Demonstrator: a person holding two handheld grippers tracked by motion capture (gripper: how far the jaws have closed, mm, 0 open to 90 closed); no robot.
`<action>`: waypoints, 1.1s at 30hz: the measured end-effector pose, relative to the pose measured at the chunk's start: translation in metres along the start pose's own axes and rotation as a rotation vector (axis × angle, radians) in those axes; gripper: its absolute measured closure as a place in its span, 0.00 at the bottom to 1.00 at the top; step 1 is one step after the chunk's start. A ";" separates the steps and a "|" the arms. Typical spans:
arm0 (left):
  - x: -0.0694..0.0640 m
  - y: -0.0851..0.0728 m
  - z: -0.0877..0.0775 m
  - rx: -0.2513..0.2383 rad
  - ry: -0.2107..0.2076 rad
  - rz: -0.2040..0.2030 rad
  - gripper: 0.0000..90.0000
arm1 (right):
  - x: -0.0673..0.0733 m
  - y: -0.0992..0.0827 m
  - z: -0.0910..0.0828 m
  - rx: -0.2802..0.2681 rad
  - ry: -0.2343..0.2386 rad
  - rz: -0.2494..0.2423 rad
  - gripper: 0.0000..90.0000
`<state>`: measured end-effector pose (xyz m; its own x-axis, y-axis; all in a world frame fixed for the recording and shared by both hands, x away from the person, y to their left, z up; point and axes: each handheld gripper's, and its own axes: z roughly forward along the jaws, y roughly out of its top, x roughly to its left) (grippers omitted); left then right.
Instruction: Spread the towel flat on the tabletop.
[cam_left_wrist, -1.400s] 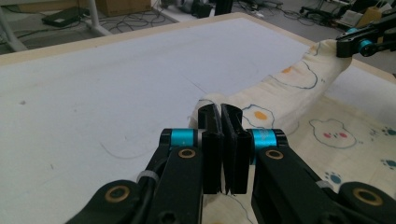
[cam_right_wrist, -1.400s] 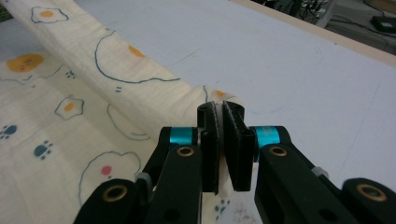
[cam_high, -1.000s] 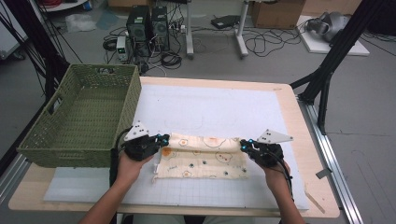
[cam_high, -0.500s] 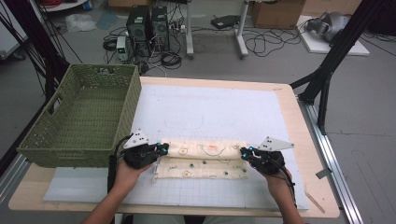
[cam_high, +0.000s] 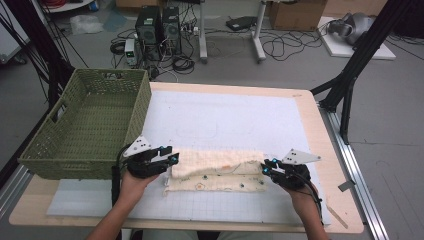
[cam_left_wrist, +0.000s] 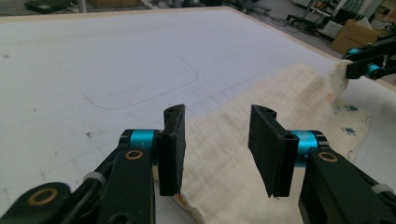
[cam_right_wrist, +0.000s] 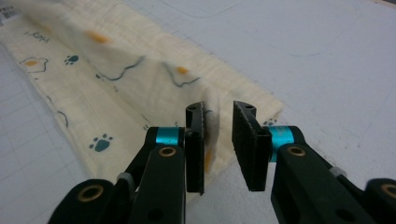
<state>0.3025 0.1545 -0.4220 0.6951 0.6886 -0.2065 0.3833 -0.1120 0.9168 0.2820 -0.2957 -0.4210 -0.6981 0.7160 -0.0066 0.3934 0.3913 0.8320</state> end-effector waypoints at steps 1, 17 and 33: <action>0.001 0.000 -0.001 -0.007 0.000 -0.007 0.62 | 0.000 0.000 0.000 0.000 0.000 0.000 0.81; 0.012 -0.004 0.025 0.119 0.077 0.000 0.56 | -0.010 0.004 0.002 -0.032 -0.086 0.054 0.61; 0.030 -0.004 0.060 0.250 0.083 -0.055 0.65 | -0.033 0.013 0.066 0.147 -0.059 0.138 0.63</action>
<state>0.3586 0.1325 -0.4526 0.6206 0.7539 -0.2157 0.5647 -0.2388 0.7900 0.3501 -0.2760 -0.4466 -0.5968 0.7997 0.0661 0.5689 0.3636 0.7376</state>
